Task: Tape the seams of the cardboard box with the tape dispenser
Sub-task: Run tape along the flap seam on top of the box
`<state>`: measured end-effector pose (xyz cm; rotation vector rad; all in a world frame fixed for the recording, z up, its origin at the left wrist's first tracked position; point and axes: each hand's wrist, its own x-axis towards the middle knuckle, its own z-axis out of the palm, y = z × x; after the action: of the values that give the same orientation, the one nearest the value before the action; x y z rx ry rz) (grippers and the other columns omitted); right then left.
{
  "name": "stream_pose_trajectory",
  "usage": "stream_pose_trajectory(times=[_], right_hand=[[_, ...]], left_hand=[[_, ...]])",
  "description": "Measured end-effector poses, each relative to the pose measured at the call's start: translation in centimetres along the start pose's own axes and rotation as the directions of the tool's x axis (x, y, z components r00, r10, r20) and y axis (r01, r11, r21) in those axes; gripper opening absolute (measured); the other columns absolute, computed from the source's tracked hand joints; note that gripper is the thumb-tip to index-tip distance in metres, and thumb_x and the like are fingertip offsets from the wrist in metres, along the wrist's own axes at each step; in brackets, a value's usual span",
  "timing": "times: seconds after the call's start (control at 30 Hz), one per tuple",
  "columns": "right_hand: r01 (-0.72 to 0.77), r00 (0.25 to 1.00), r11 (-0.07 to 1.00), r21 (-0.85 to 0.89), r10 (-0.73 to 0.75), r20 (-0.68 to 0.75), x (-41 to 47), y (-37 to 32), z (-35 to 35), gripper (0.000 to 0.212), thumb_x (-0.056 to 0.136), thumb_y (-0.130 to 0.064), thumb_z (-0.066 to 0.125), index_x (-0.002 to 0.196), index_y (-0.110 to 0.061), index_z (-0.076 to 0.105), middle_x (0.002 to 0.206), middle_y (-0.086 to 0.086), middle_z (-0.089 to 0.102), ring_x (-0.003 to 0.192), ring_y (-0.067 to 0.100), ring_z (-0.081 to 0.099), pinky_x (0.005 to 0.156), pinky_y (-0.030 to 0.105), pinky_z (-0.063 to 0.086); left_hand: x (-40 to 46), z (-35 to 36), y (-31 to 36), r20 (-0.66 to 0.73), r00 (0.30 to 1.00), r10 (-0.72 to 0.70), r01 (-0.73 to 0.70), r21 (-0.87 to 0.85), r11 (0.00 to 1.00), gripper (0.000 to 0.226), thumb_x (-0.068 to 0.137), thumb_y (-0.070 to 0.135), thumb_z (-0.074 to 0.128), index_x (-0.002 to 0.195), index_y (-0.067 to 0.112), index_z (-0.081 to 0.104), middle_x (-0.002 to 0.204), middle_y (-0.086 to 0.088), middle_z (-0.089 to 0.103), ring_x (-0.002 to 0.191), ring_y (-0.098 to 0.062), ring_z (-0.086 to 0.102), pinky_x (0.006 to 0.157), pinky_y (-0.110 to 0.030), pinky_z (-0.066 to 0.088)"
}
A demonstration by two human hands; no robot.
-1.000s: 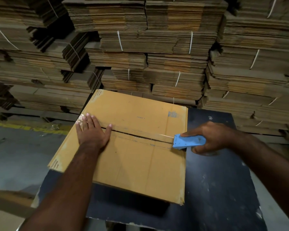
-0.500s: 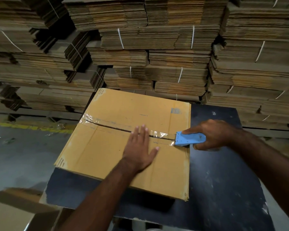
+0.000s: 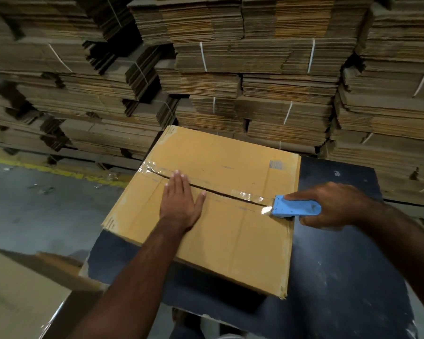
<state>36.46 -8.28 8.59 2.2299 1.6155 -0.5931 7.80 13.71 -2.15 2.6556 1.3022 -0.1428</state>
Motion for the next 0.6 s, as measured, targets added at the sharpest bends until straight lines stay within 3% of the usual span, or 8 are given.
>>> stream_pose_trajectory(times=[0.17, 0.43, 0.6], right_hand=[[0.020, 0.999, 1.000, -0.001, -0.020, -0.035, -0.3, 0.0, -0.1, 0.069, 0.081, -0.062, 0.061, 0.143, -0.056, 0.030, 0.127, -0.012, 0.054, 0.102, 0.007, 0.048, 0.078, 0.028, 0.044], [0.016, 0.998, 1.000, -0.004, -0.016, -0.054, 0.0, 0.1, 0.3, 0.069, 0.080, -0.065, 0.060, 0.142, -0.056, 0.032, 0.122, -0.012, 0.056, 0.097, 0.006, 0.048, 0.074, 0.028, 0.044], [0.022, 0.997, 1.000, 0.012, -0.021, -0.076, -0.1, 0.3, 0.6, 0.069, 0.080, -0.066, 0.060, 0.142, -0.056, 0.032, 0.121, -0.011, 0.056, 0.099, 0.008, 0.051, 0.076, 0.029, 0.047]], left_hand=[[1.0, -0.3, -0.8, -0.004, 0.999, -0.040, 0.040, -0.008, 0.999, 0.090, 0.094, 0.067, 0.006, 0.153, 0.000, -0.004, 0.162, -0.022, -0.007, 0.151, -0.030, -0.005, 0.123, -0.044, 0.003], [-2.2, 1.2, 4.8, 0.061, 0.971, 0.230, -0.231, 0.012, 0.973, 0.096, 0.091, 0.074, 0.000, 0.152, 0.001, -0.012, 0.160, -0.020, -0.017, 0.149, -0.029, -0.016, 0.123, -0.046, 0.005], [-2.7, 1.3, 8.1, 0.078, 0.972, 0.223, -0.224, 0.002, 0.975, 0.093, 0.093, 0.070, 0.001, 0.151, -0.002, -0.010, 0.160, -0.023, -0.016, 0.149, -0.032, -0.015, 0.123, -0.046, 0.002]])
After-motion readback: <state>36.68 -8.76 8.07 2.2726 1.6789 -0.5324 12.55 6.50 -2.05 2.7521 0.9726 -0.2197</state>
